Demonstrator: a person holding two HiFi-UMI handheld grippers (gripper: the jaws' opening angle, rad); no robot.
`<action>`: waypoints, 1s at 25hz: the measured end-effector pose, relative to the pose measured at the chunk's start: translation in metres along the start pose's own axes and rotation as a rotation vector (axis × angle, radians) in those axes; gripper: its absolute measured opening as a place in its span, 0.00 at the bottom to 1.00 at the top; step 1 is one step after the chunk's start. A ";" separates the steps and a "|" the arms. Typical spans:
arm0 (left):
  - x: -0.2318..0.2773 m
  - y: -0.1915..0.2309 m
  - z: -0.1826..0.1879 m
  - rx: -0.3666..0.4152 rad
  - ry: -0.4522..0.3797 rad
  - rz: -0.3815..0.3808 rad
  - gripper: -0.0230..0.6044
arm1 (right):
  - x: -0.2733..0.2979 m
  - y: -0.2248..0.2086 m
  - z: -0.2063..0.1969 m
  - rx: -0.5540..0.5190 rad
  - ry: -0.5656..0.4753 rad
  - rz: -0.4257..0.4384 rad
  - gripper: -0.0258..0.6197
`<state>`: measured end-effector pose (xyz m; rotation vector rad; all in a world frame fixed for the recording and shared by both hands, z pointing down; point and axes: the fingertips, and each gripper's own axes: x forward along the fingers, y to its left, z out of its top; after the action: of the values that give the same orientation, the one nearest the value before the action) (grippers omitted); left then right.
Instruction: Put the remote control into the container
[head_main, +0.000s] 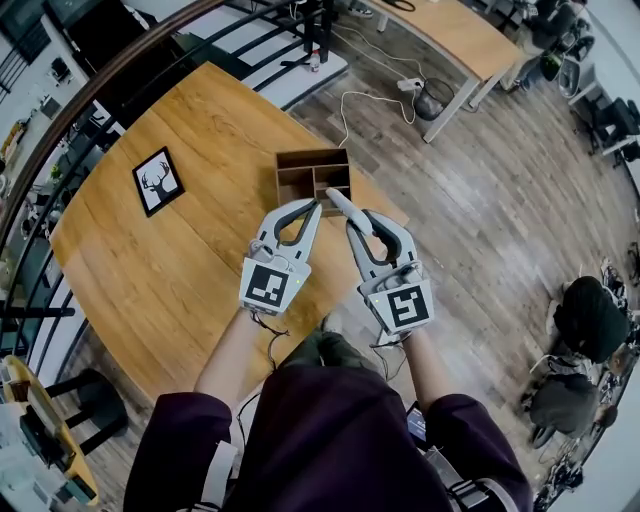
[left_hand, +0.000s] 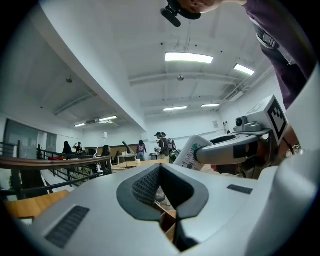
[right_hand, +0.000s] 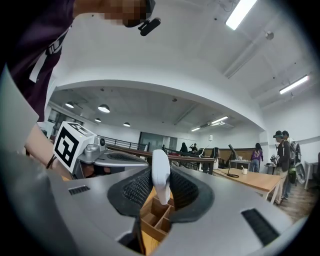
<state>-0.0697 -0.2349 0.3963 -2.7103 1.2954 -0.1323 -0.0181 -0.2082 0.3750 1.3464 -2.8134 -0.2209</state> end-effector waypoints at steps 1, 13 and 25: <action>0.002 0.002 -0.004 -0.002 0.008 0.003 0.05 | 0.003 0.000 -0.004 0.001 0.004 0.001 0.22; 0.029 0.011 -0.089 -0.107 0.075 -0.003 0.06 | 0.042 -0.012 -0.086 -0.007 0.091 0.010 0.22; 0.049 0.011 -0.125 -0.149 0.119 -0.026 0.06 | 0.044 -0.022 -0.128 0.024 0.192 0.014 0.22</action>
<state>-0.0644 -0.2906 0.5190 -2.8853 1.3524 -0.2116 -0.0193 -0.2717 0.4961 1.2766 -2.6733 -0.0546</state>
